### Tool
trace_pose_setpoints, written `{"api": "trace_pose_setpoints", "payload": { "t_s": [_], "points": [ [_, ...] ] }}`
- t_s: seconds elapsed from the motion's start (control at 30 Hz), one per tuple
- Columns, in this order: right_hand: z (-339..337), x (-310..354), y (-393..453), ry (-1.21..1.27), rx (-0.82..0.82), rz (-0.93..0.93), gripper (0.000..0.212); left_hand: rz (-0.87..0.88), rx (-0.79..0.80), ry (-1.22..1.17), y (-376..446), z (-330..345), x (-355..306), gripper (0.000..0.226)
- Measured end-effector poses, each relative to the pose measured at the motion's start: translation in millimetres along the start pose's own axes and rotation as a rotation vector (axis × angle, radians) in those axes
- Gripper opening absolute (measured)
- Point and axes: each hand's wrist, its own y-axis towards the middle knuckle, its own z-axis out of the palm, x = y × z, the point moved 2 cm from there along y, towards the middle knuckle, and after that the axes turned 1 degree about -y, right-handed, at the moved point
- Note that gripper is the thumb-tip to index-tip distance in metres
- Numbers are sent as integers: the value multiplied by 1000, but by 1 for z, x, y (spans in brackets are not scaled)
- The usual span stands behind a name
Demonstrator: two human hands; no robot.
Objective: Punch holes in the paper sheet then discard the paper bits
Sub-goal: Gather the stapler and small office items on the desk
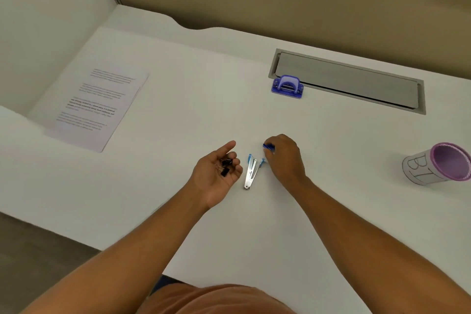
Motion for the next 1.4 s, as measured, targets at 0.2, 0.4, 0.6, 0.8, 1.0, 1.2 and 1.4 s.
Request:
{"api": "trace_pose_setpoints", "payload": {
  "t_s": [0.2, 0.4, 0.6, 0.8, 1.0, 1.2, 1.4],
  "points": [
    [-2, 33, -7, 174, -185, -33, 20, 42, 50, -57, 0, -16, -34, 21],
    [20, 110, 16, 212, -259, -109, 16, 133, 77, -112, 16, -37, -114, 21],
    [60, 201, 61, 244, -319, -86, 18, 212, 116, -50, 45, -59, -229, 24],
    [92, 281, 123, 234, -330, -107, 15, 409, 100, 184, 69, -61, -345, 22],
    [111, 335, 203, 172, -288, -165, 15, 626, 14, 525, 111, -46, -443, 27],
    [142, 369, 293, 126, -268, -221, 15, 1027, -173, 1138, 168, -30, -515, 31],
    [192, 382, 379, 71, -206, -218, 18, 1116, -120, 1628, 240, -33, -564, 43]
  ]
}}
